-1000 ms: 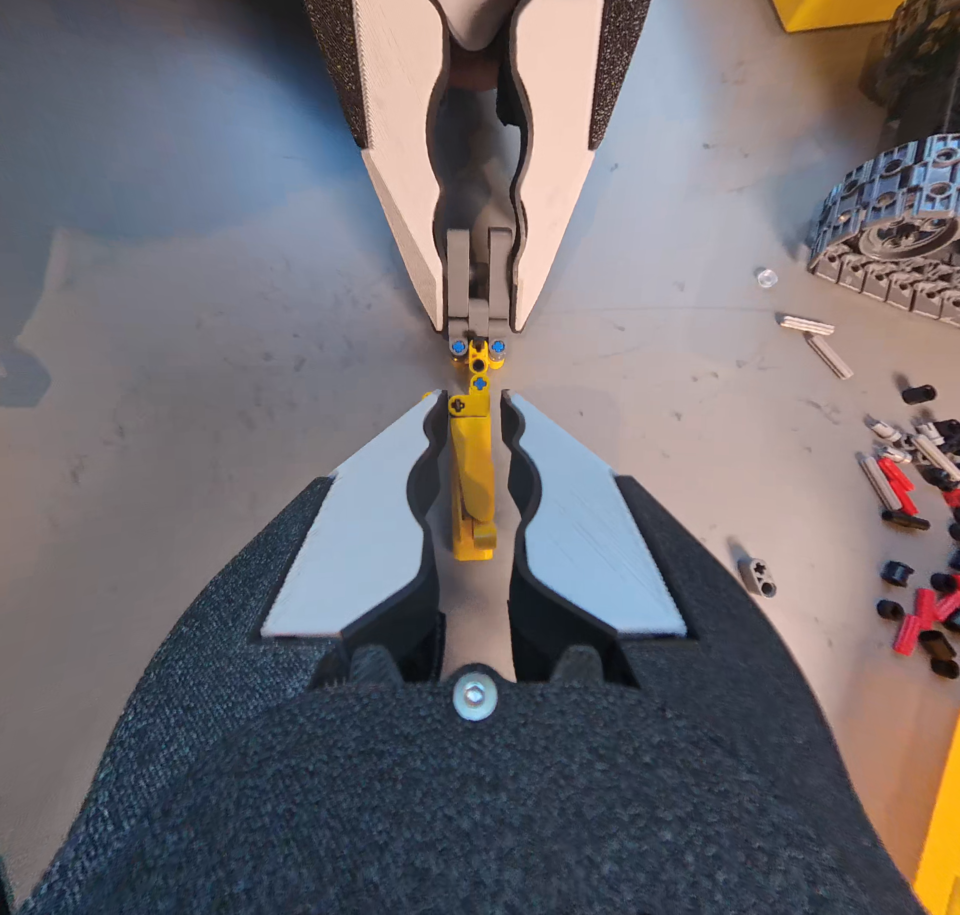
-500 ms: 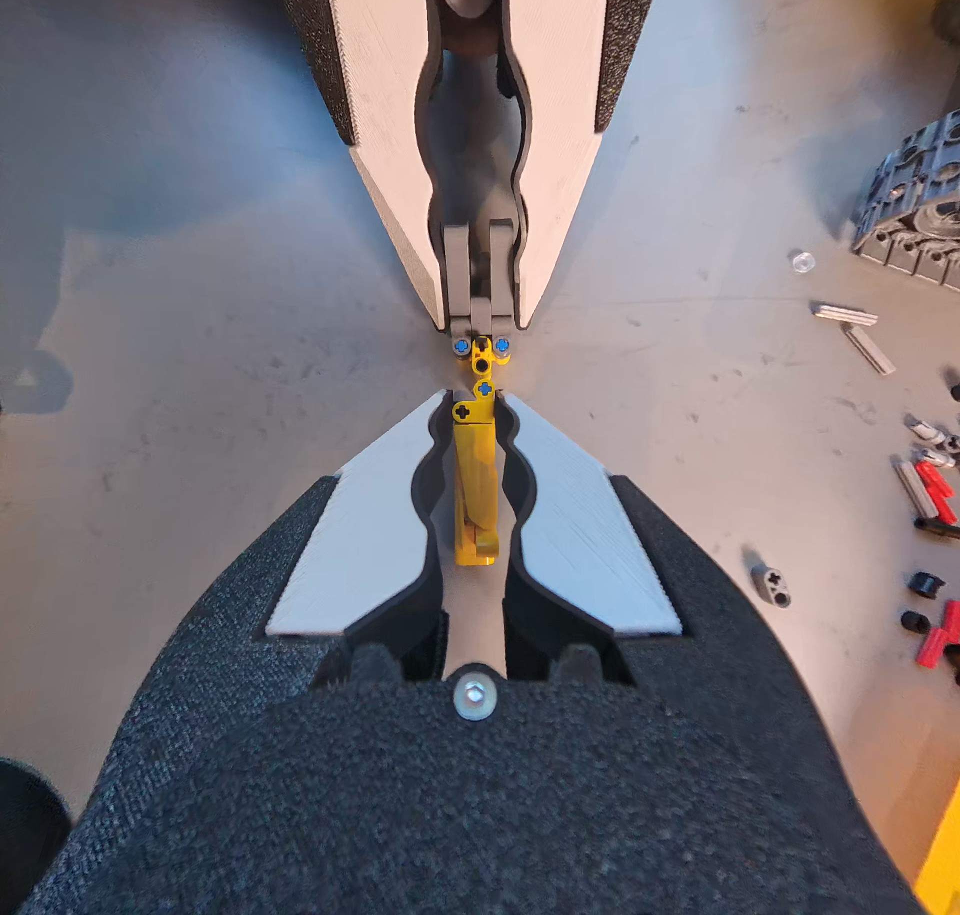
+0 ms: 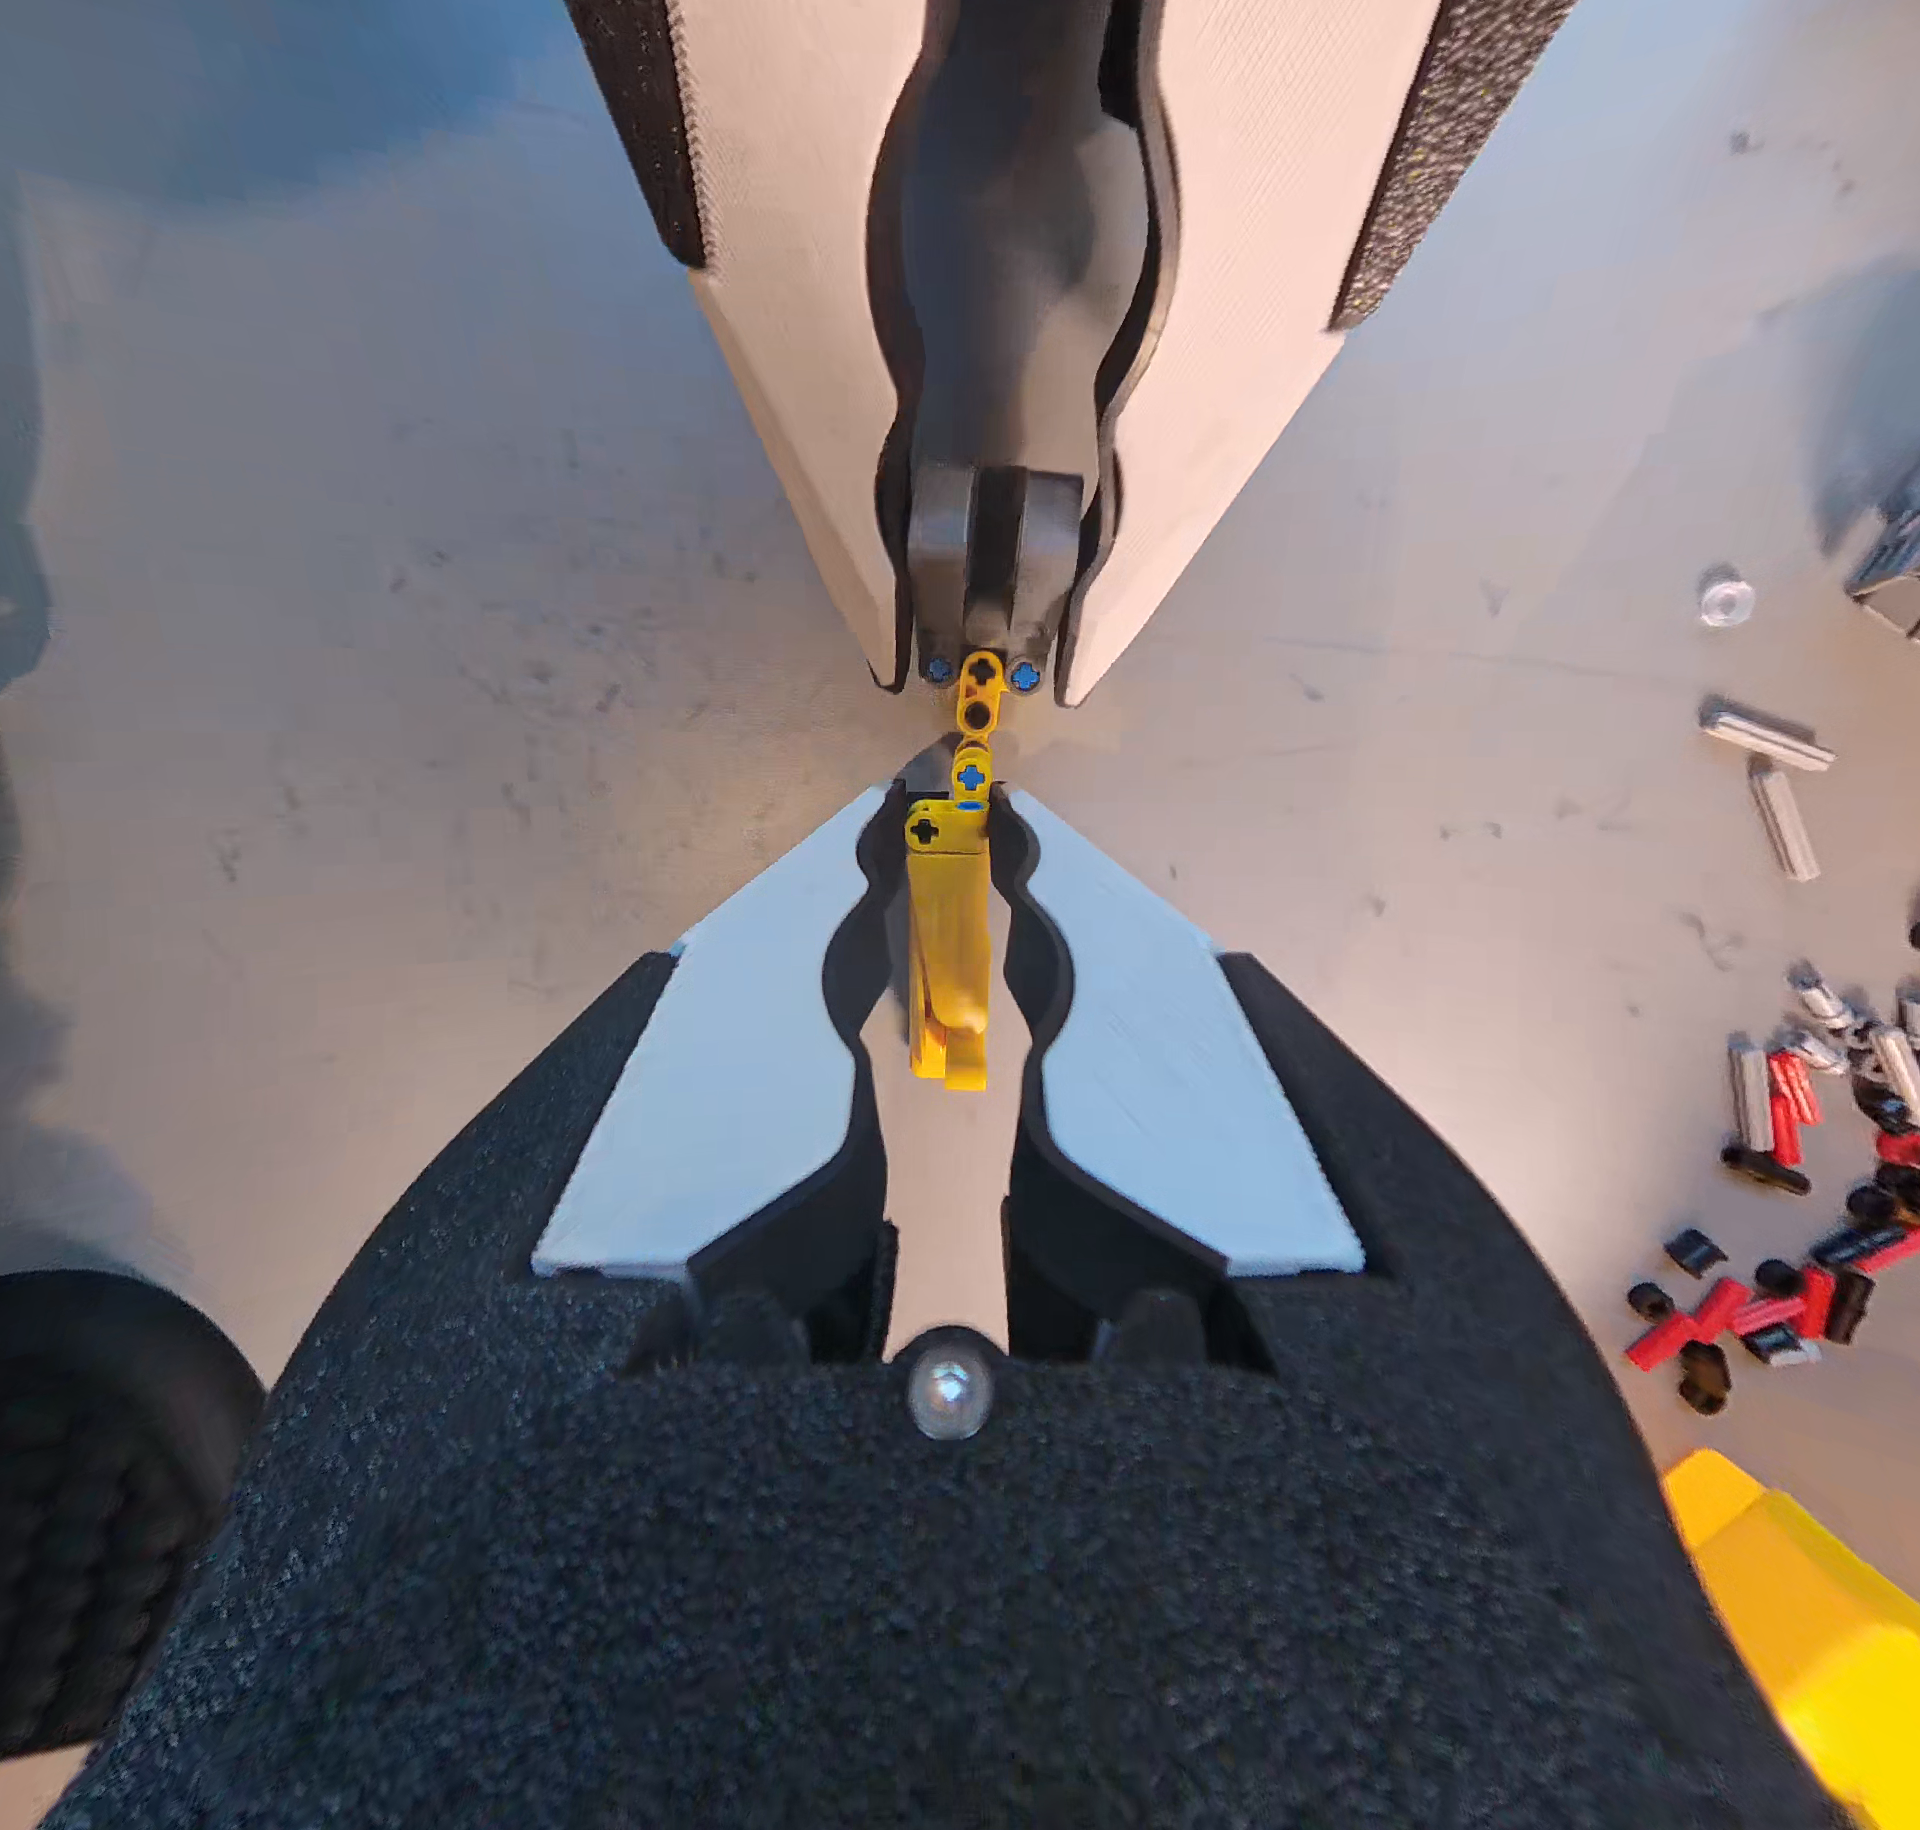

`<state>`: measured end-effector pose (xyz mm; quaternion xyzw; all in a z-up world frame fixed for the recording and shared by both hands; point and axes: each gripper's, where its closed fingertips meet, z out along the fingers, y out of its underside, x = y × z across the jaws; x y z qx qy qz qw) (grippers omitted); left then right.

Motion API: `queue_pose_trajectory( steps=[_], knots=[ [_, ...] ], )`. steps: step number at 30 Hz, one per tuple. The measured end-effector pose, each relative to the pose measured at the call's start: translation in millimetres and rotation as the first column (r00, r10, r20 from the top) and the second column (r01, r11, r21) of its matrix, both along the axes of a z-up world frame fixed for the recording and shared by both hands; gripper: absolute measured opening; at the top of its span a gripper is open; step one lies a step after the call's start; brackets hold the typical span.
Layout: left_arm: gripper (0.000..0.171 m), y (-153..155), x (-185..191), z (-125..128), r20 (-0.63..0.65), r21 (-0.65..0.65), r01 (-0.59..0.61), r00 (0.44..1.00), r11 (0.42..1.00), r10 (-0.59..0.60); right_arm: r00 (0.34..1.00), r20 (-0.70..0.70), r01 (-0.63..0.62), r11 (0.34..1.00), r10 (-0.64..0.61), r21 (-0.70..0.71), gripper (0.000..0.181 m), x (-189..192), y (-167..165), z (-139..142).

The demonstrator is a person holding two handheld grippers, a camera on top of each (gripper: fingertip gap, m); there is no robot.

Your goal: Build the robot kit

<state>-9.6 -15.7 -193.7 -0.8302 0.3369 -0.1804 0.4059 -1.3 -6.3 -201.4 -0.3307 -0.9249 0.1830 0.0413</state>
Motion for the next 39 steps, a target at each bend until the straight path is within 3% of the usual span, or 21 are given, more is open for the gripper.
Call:
queue_pose_trajectory(
  steps=[6,9,13,22,27,39],
  knots=[
    [0.026,-3,-2,-2,-0.022,0.001,-0.003,1.0,1.0,0.003,0.999,0.048,-0.006,0.999,0.003,0.051,0.015,-1,-1,-1],
    [0.035,-6,-3,-15,-0.092,-0.015,0.002,0.996,1.0,-0.003,0.998,0.058,-0.001,0.999,-0.002,0.052,0.015,-2,-2,-1],
    [0.026,-5,1,-19,-0.12,-0.013,-0.002,0.993,1.0,0.0,0.998,0.056,0.004,0.999,-0.006,0.04,0.015,-2,-4,-1],
    [0.026,-5,1,-20,-0.115,-0.026,-0.003,0.993,1.0,0.0,0.997,-0.042,0.063,0.993,-0.067,-0.097,0.016,-4,-6,0],
    [0.026,-5,2,-20,-0.113,-0.03,0.001,0.994,1.0,-0.005,0.991,-0.115,0.05,0.993,-0.063,-0.107,0.015,-8,-11,3],
    [0.026,-5,2,-20,-0.107,-0.021,0.003,0.994,1.0,-0.006,0.999,0.036,-0.015,1.0,0.014,0.024,0.014,-6,-11,1]
  ],
)
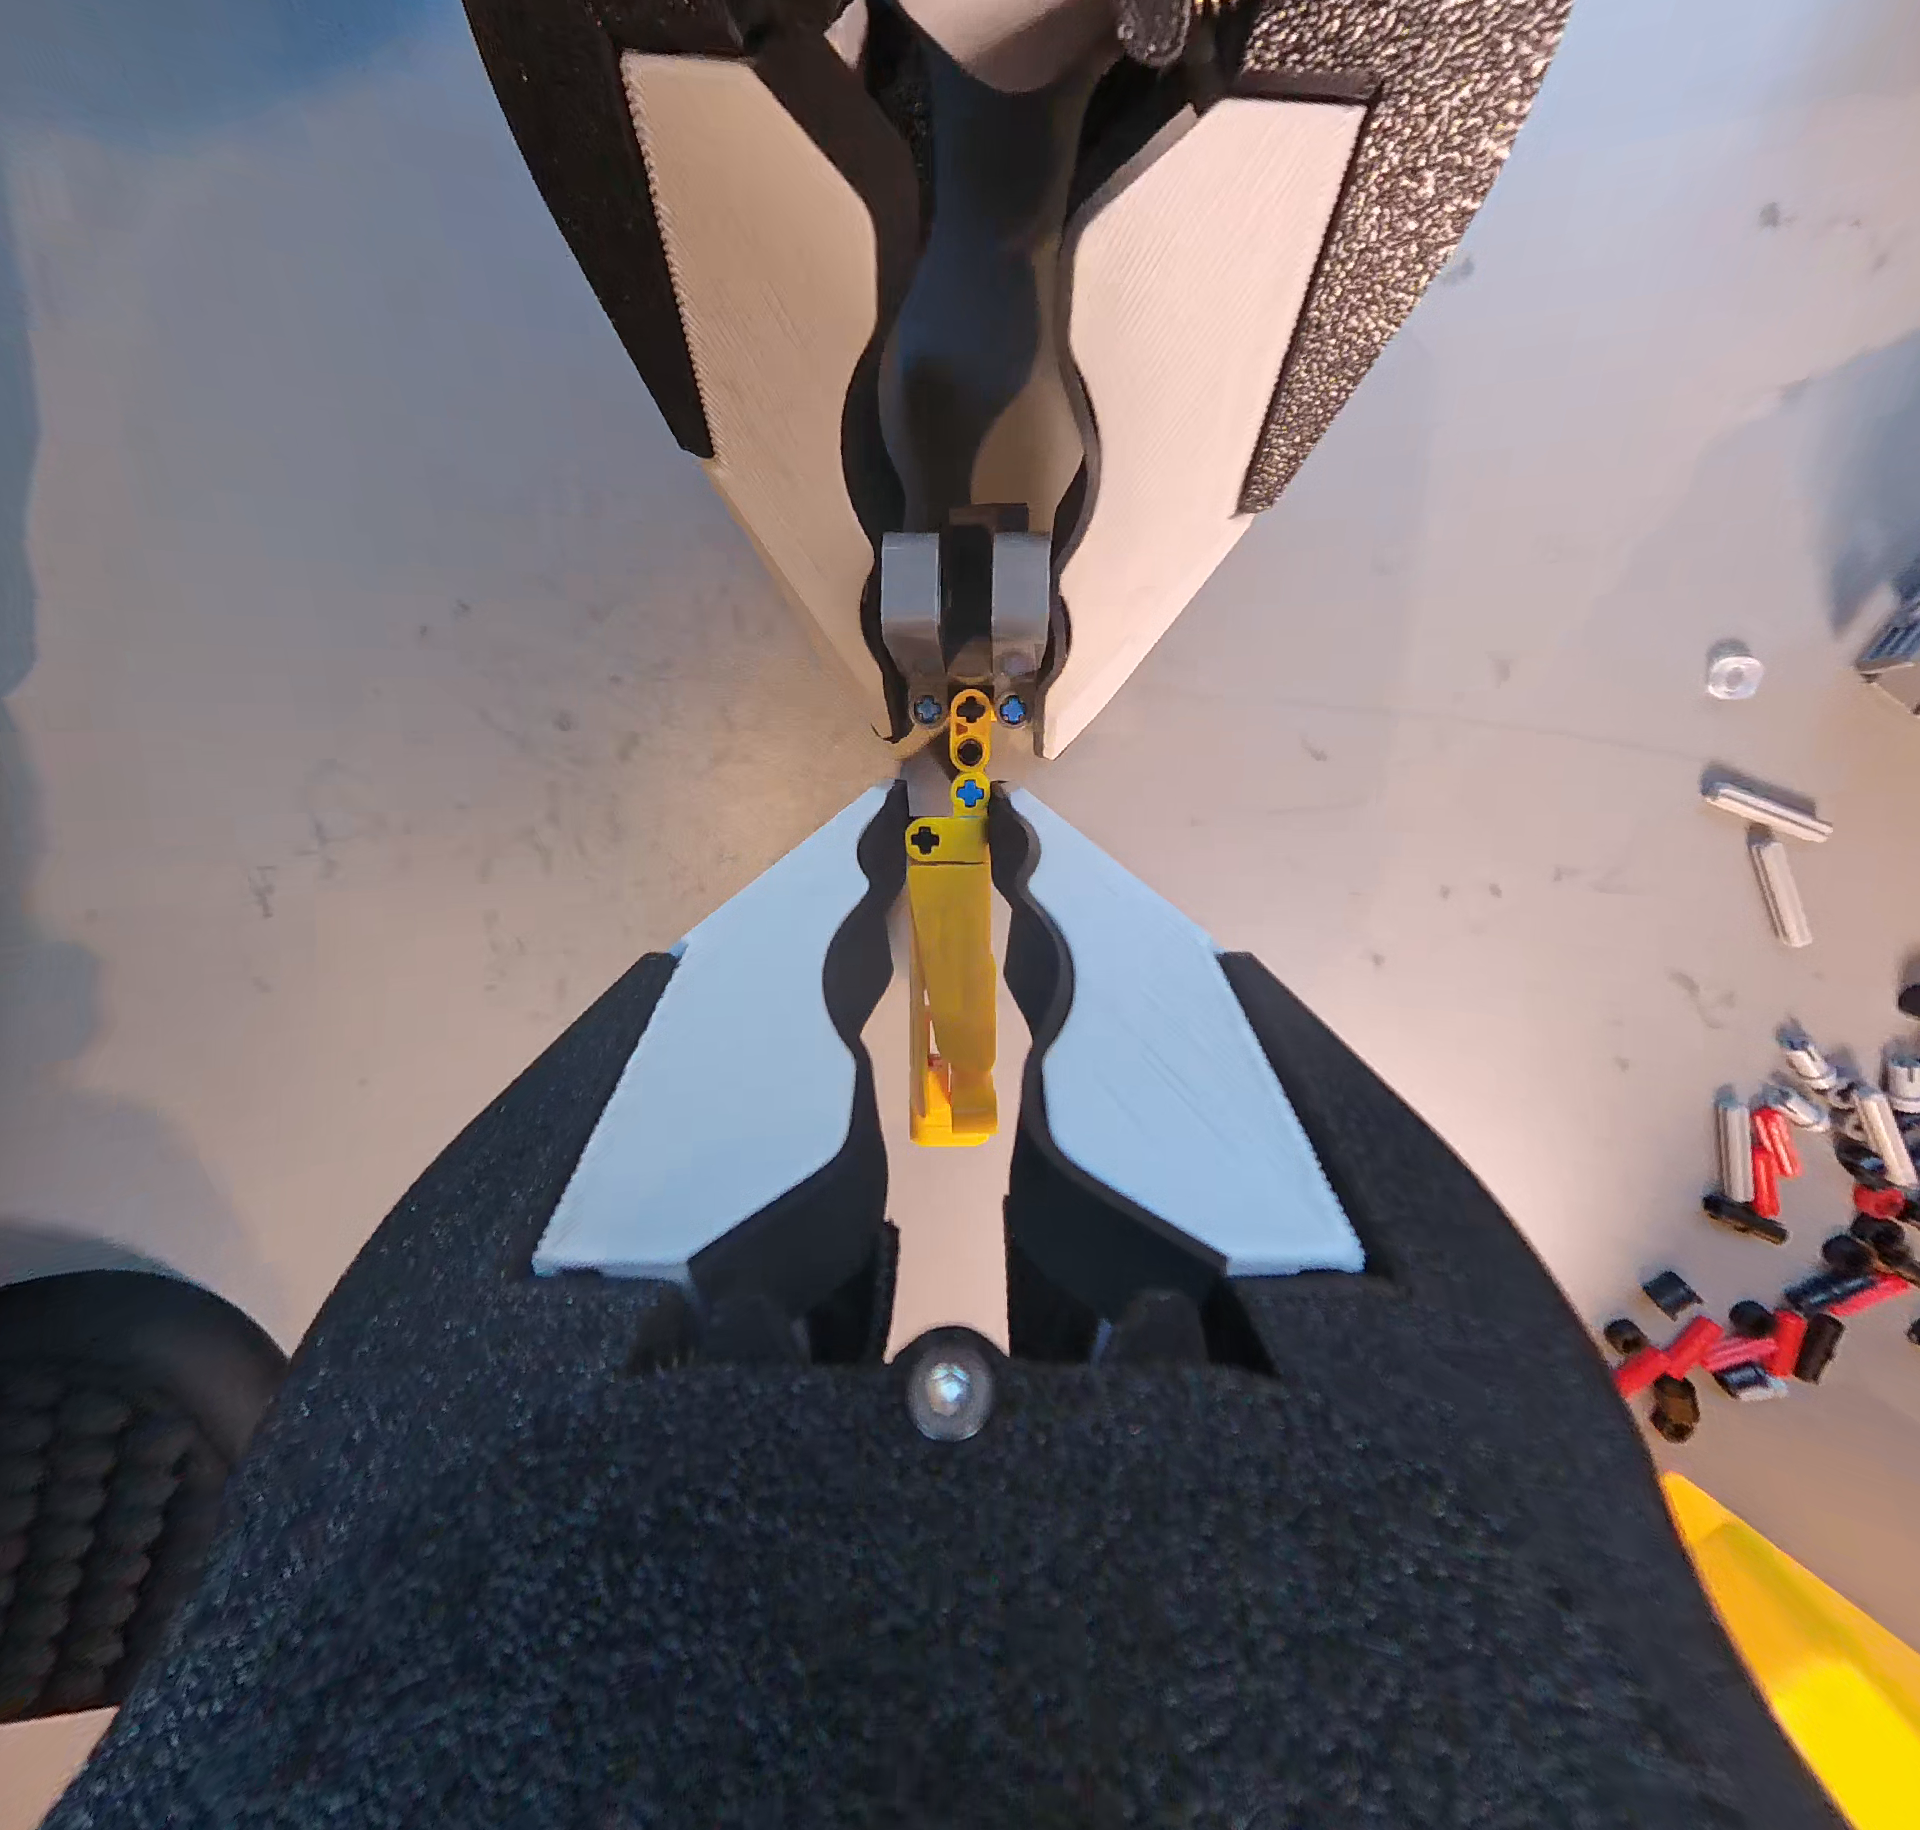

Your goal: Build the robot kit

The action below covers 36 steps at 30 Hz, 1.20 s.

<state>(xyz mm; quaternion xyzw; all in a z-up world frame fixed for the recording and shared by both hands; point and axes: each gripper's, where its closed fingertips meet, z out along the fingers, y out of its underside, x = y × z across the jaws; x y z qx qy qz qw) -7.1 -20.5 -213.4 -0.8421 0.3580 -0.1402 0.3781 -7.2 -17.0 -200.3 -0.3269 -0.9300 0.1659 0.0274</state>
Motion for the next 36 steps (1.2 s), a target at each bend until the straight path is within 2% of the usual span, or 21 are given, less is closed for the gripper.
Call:
queue_pose_trajectory(
  steps=[4,12,22,25,27,29,33,36],
  knots=[
    [0.026,0,0,0,0.001,0.007,0.0,1.0,1.0,0.0,0.999,0.002,0.034,0.999,-0.034,-0.036,0.014,0,-1,0],
    [0.026,0,0,0,-0.011,0.02,-0.002,1.0,1.0,0.003,0.986,-0.097,0.127,0.985,-0.138,-0.117,0.015,1,0,-5],
    [0.026,-1,0,0,-0.013,0.019,0.001,1.0,1.0,0.0,0.998,-0.001,0.071,0.996,-0.071,-0.048,0.015,1,-1,-8],
    [0.026,-1,-1,0,-0.008,0.013,0.001,1.0,1.0,-0.001,0.996,-0.069,0.059,0.996,-0.064,-0.074,0.017,1,-1,-7],
    [0.026,-2,-1,0,-0.003,0.008,0.005,1.0,1.0,-0.005,0.992,-0.107,0.059,0.991,-0.072,-0.12,0.032,4,-2,-2],
    [0.026,-2,-1,0,0.001,0.004,0.012,1.0,1.0,-0.012,0.986,-0.138,0.067,0.981,-0.092,-0.18,0.034,7,-4,7],
    [0.027,-2,-1,0,-0.007,0.012,0.024,1.0,1.0,-0.024,0.977,-0.192,0.063,0.989,-0.088,-0.132,0.034,12,0,4],
    [0.042,-5,-5,1,-0.023,0.035,0.024,0.999,0.999,-0.023,0.96,-0.253,0.09,0.988,-0.12,-0.126,0.035,13,6,10]
  ],
)
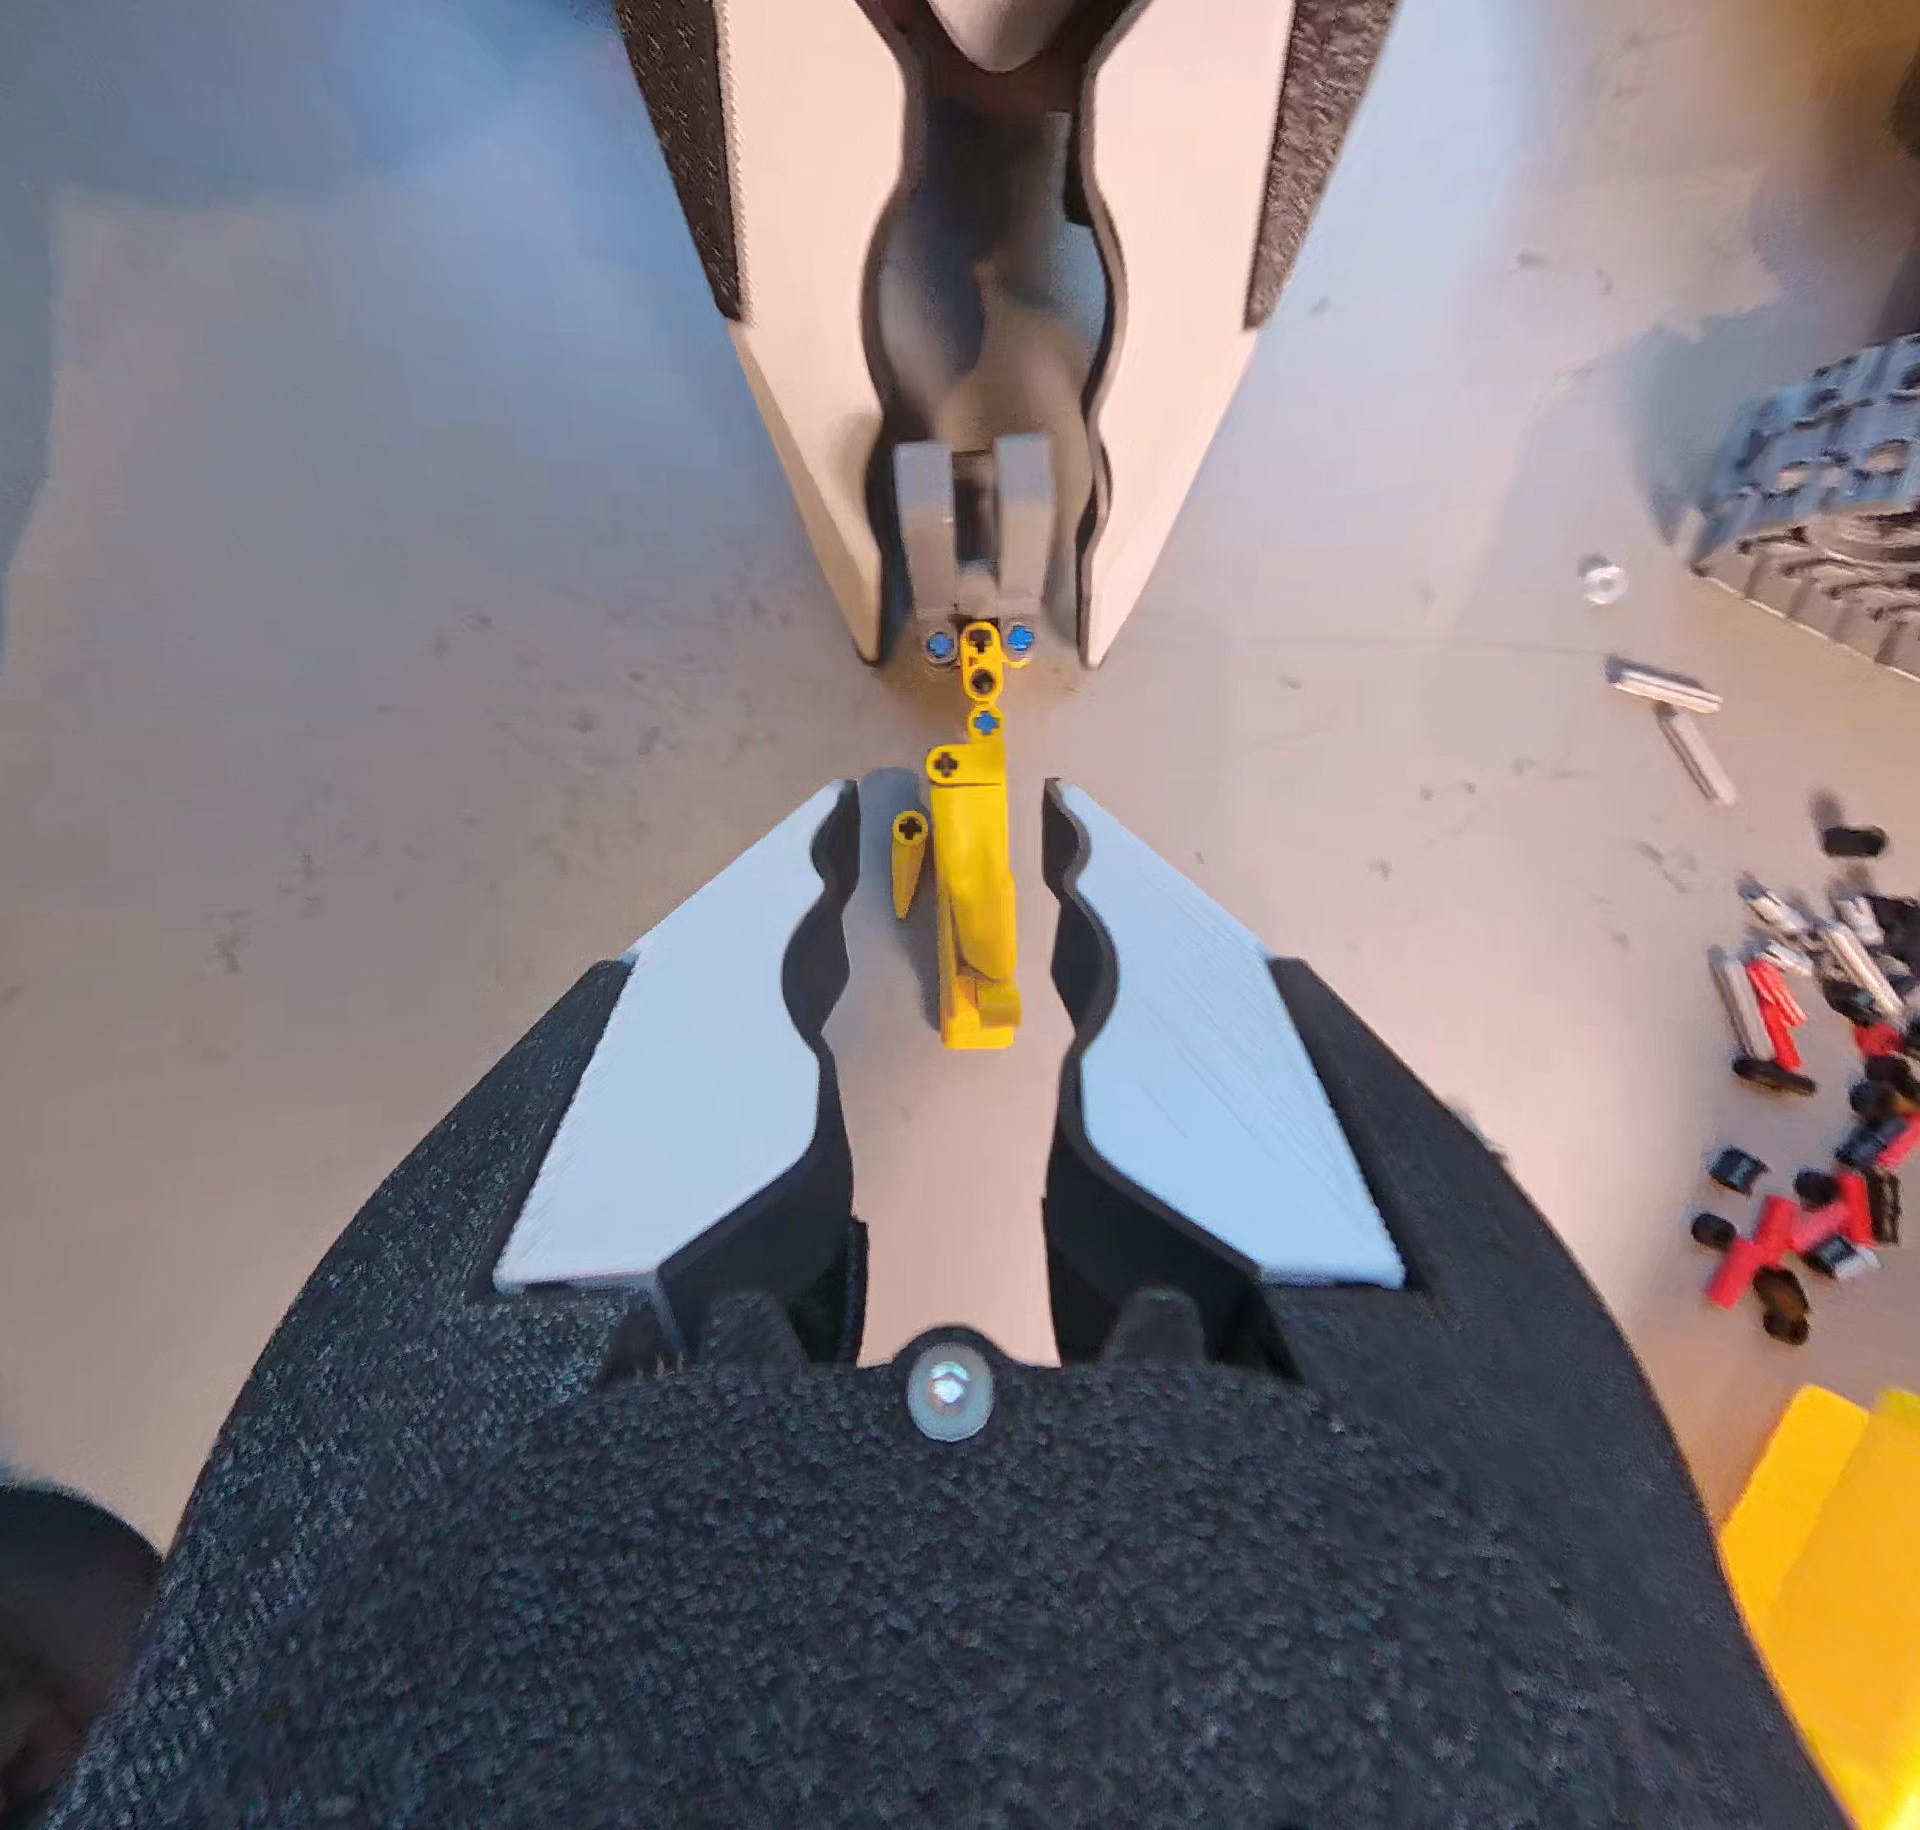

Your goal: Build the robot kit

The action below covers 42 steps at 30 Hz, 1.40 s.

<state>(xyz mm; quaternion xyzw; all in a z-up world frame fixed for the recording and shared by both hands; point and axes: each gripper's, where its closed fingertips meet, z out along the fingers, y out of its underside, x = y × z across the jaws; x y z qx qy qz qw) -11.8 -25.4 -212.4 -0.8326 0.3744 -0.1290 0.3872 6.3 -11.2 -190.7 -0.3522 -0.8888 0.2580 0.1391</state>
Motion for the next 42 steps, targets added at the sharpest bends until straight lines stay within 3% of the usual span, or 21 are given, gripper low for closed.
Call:
queue_pose_trajectory(
  steps=[2,8,15,22,28,32,42],
  knots=[
    [0.052,-7,-4,0,0.008,-0.016,-0.002,1.0,1.0,0.002,0.997,-0.06,0.039,0.999,-0.039,-0.01,0.035,3,6,9],
    [0.048,-14,-9,9,0.018,0.021,-0.025,1.0,0.999,0.025,0.98,-0.149,0.13,0.99,-0.135,-0.046,0.025,29,10,8],
    [0.025,-6,-5,4,0.012,0.022,-0.035,0.999,0.999,0.035,0.964,-0.148,0.212,0.975,-0.221,-0.07,0.02,28,-1,-18],
    [0.023,-4,-6,2,0.01,0.004,-0.044,0.999,0.999,0.044,0.958,-0.117,0.248,0.962,-0.261,-0.115,0.015,17,1,-17],
    [0.024,-4,-8,0,0.005,0.0,-0.042,0.999,0.999,0.042,0.975,-0.088,0.193,0.976,-0.202,-0.106,0.009,23,-10,-17],
    [0.033,-5,-10,0,0.002,-0.001,-0.04,0.999,0.999,0.04,0.975,-0.132,0.166,0.982,-0.178,-0.095,0.012,20,-12,-10],
    [0.039,-4,-3,19,0.104,0.035,-0.051,0.993,0.998,0.047,0.987,-0.072,0.138,0.987,-0.144,-0.083,0.006,16,-16,-22]
  ],
)
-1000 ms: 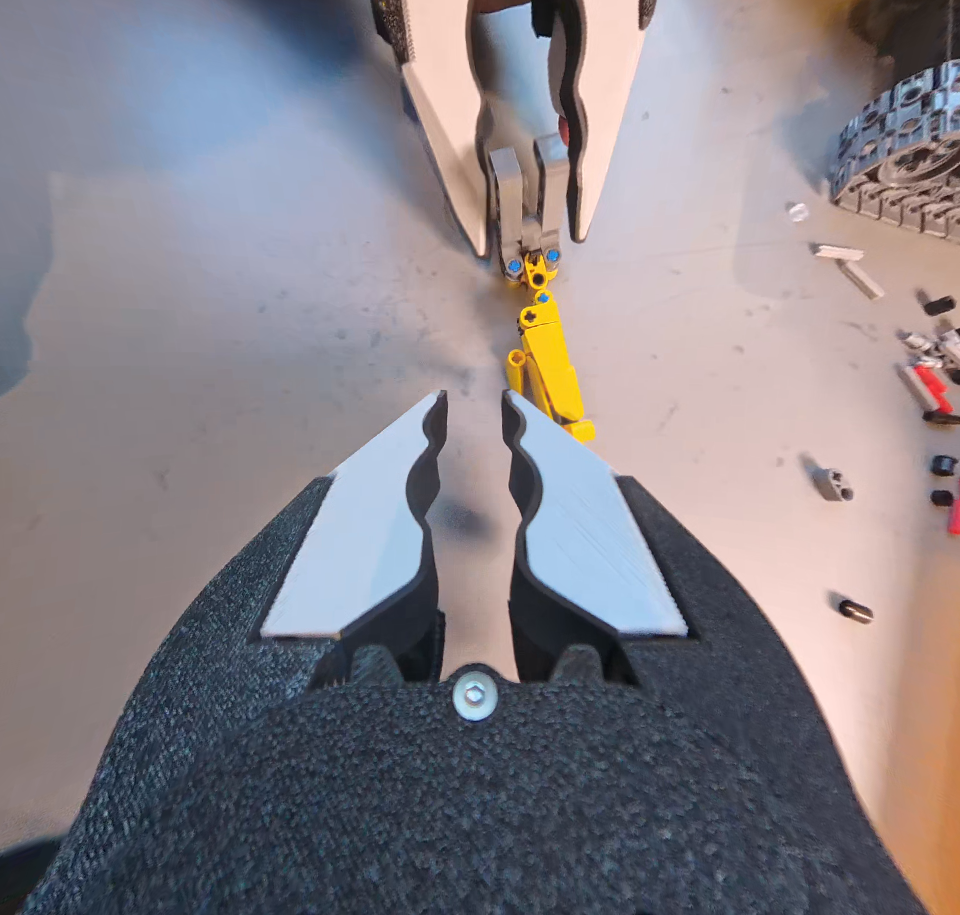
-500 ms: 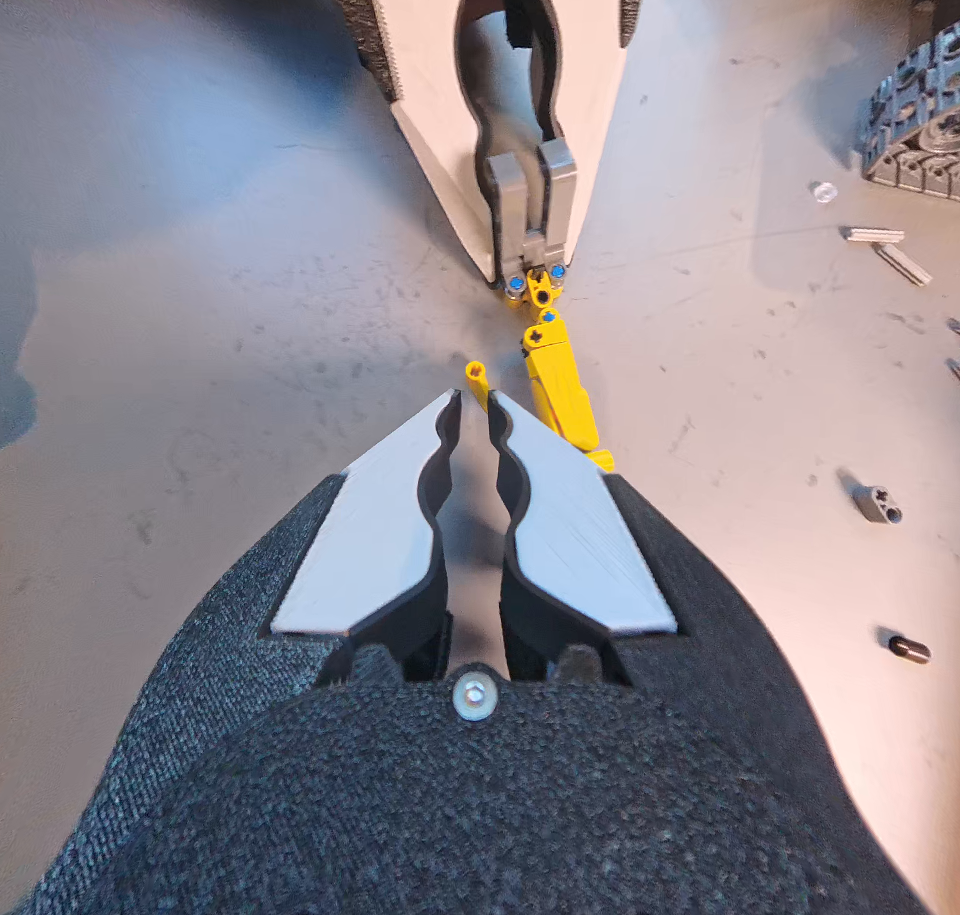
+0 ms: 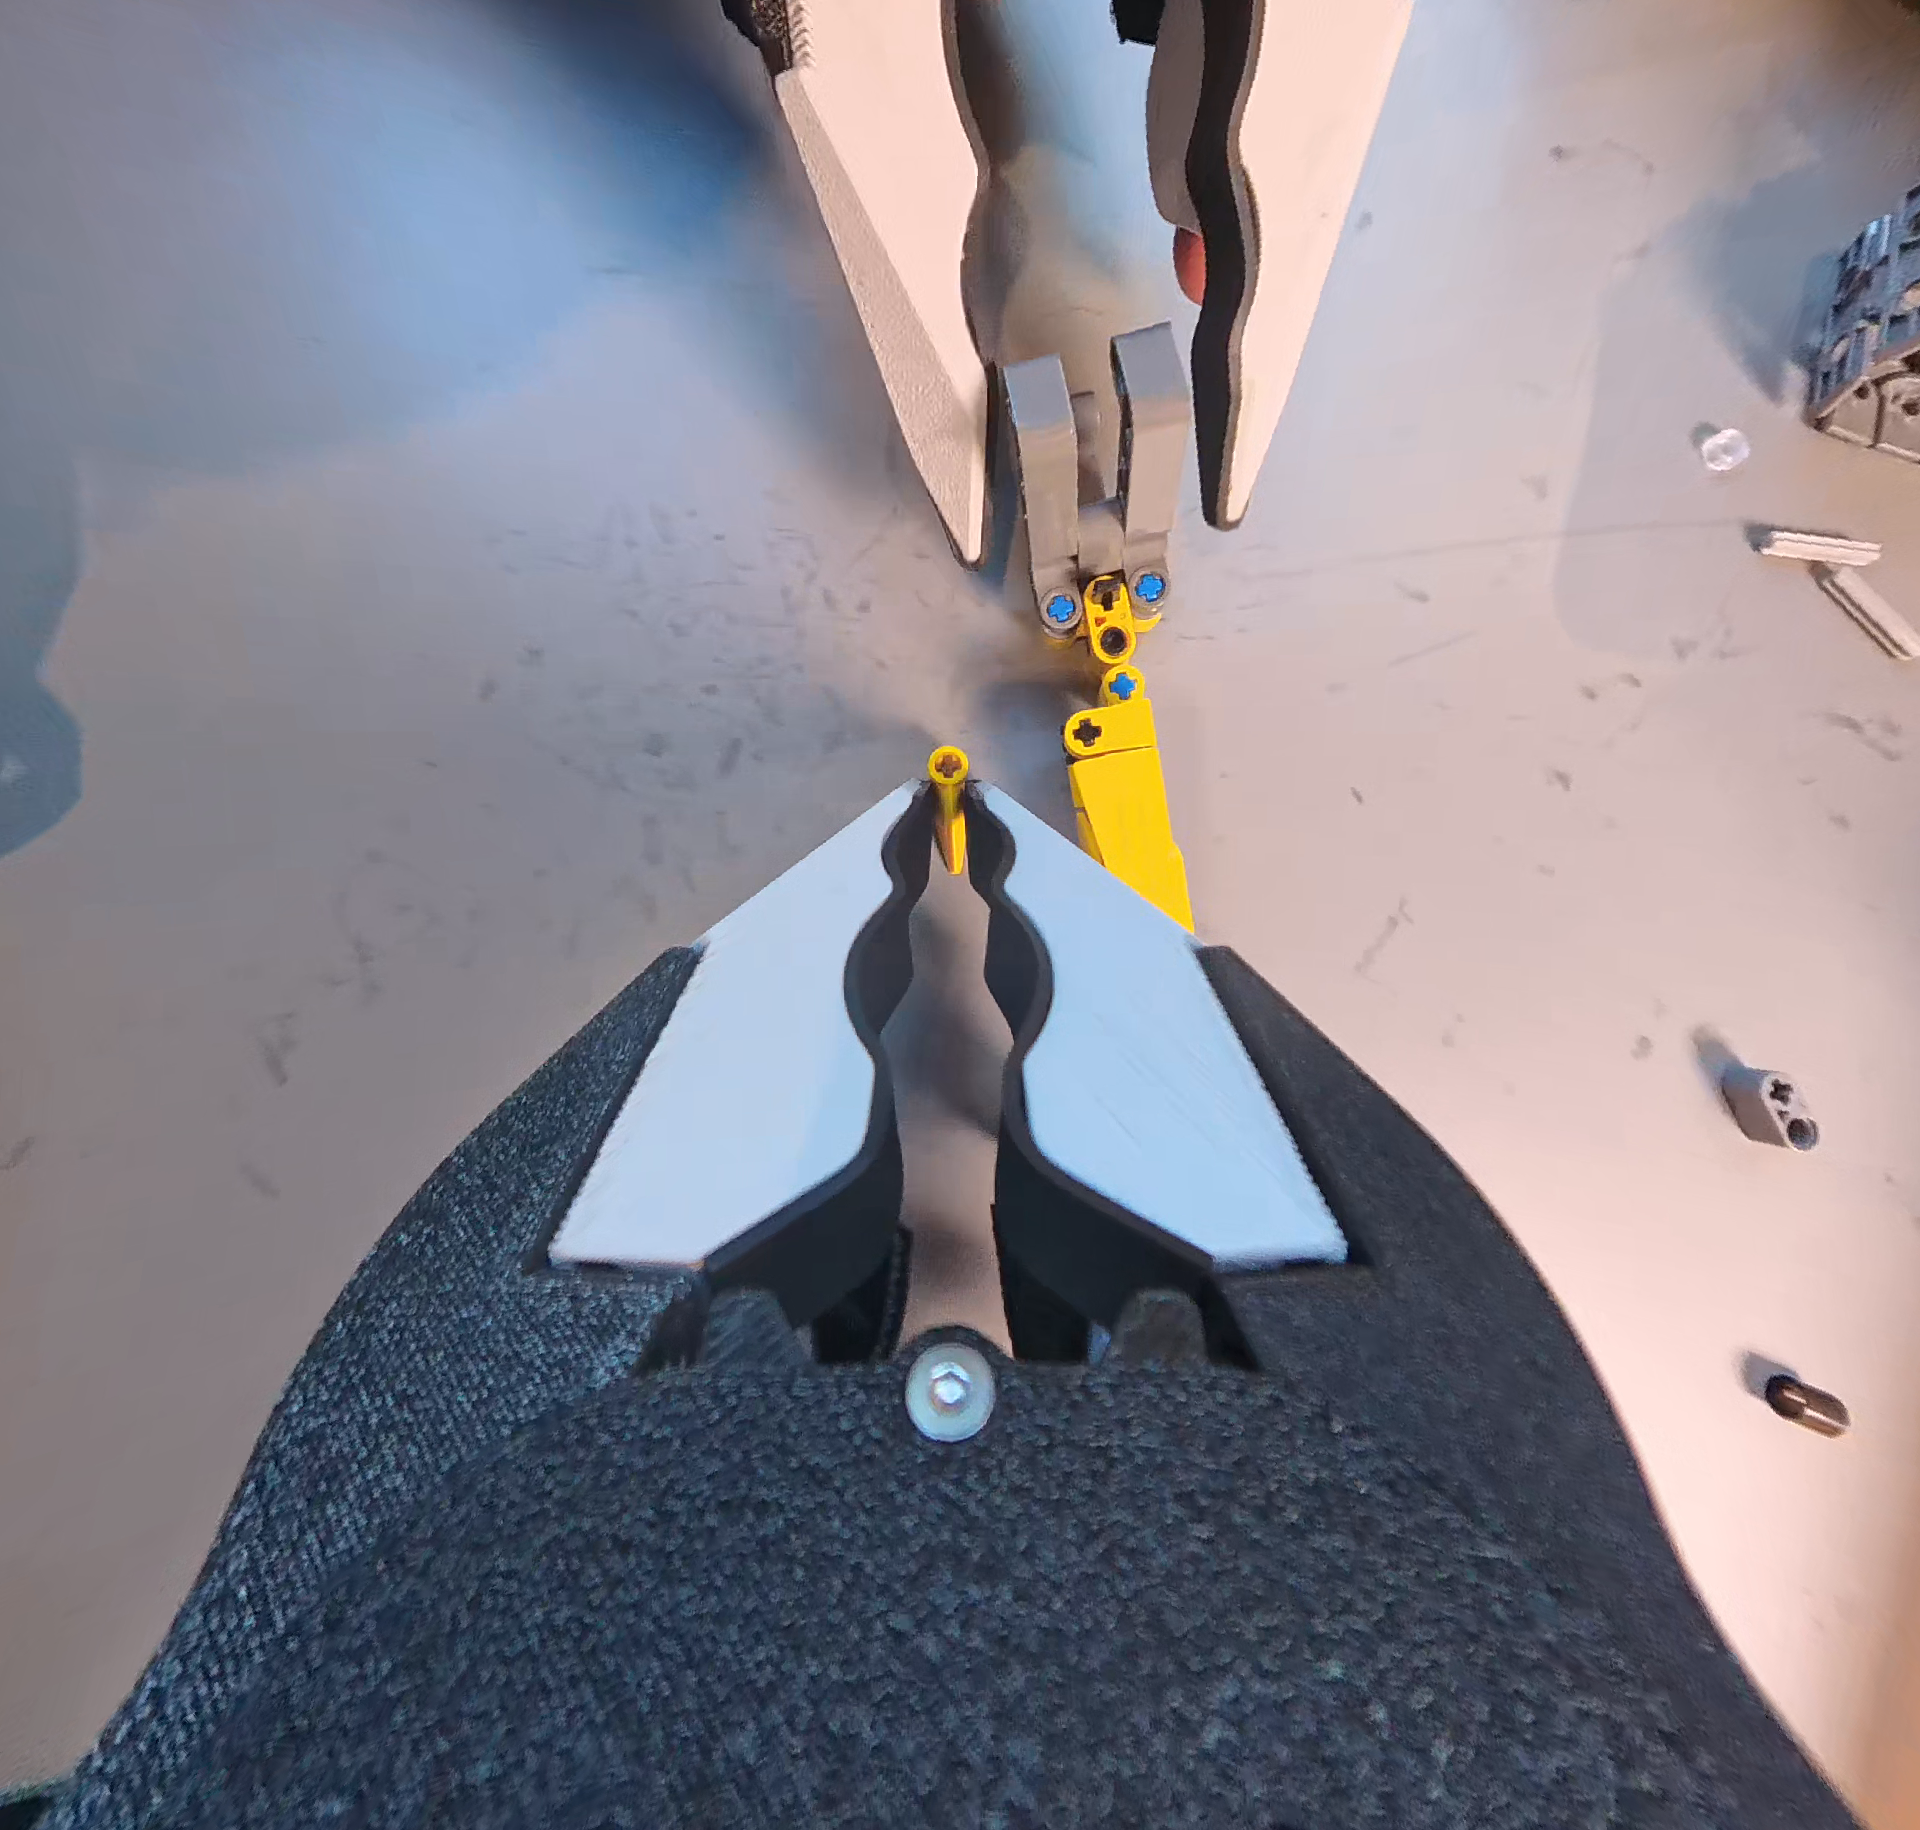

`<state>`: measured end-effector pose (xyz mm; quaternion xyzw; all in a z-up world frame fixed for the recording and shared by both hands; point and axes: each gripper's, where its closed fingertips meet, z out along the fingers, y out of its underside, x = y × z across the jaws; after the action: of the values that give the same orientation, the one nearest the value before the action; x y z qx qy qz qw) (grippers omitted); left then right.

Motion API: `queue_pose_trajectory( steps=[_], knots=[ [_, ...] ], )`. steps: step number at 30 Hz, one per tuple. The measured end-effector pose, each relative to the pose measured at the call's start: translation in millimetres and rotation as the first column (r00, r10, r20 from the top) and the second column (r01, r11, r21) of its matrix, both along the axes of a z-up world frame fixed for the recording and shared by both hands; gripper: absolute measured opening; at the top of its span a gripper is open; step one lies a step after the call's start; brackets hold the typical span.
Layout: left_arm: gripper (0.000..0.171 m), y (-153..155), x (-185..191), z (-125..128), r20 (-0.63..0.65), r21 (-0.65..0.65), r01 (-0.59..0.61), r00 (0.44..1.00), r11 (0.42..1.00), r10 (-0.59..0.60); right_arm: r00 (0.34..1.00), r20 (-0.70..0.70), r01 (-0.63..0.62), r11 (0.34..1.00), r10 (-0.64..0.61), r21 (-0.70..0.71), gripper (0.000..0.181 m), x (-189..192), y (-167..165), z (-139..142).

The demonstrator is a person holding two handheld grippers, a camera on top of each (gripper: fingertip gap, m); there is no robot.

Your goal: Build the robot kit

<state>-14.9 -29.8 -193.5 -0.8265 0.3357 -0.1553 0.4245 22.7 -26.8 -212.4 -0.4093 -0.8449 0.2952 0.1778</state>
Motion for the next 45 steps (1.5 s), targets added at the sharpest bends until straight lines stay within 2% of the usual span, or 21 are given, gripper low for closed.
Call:
queue_pose_trajectory(
  steps=[2,3,5,8,13,17,35,45],
  knots=[
    [0.034,1,1,1,-0.005,0.013,0.001,1.0,1.0,-0.001,1.0,0.01,-0.01,1.0,0.01,-0.013,0.005,2,-2,1],
    [0.026,2,2,2,-0.004,0.014,0.003,1.0,1.0,-0.003,1.0,0.001,-0.018,0.999,0.018,-0.039,0.005,2,-5,5],
    [0.025,2,2,1,0.001,0.006,0.004,1.0,1.0,-0.004,0.999,-0.052,-0.009,0.994,0.004,-0.105,0.005,-4,-9,24],
    [0.025,2,2,1,0.011,-0.011,0.01,1.0,1.0,-0.009,0.994,-0.106,0.024,0.998,-0.03,-0.058,0.005,-20,4,42],
    [0.025,3,2,-1,0.0,-0.016,0.011,1.0,1.0,-0.011,0.997,-0.072,0.011,0.999,-0.013,-0.034,0.005,-38,12,32],
    [0.025,3,2,-3,-0.004,-0.015,0.013,1.0,1.0,-0.013,0.999,-0.039,-0.017,0.999,0.016,-0.035,0.005,-38,10,24],
    [0.024,5,1,-2,0.005,-0.006,0.015,1.0,1.0,-0.015,0.995,0.03,-0.102,0.992,0.1,0.079,0.005,-37,8,20],
    [0.024,5,3,-2,0.001,-0.002,0.019,1.0,1.0,-0.019,0.99,0.035,-0.141,0.988,0.139,0.064,0.007,-39,6,19]
  ],
)
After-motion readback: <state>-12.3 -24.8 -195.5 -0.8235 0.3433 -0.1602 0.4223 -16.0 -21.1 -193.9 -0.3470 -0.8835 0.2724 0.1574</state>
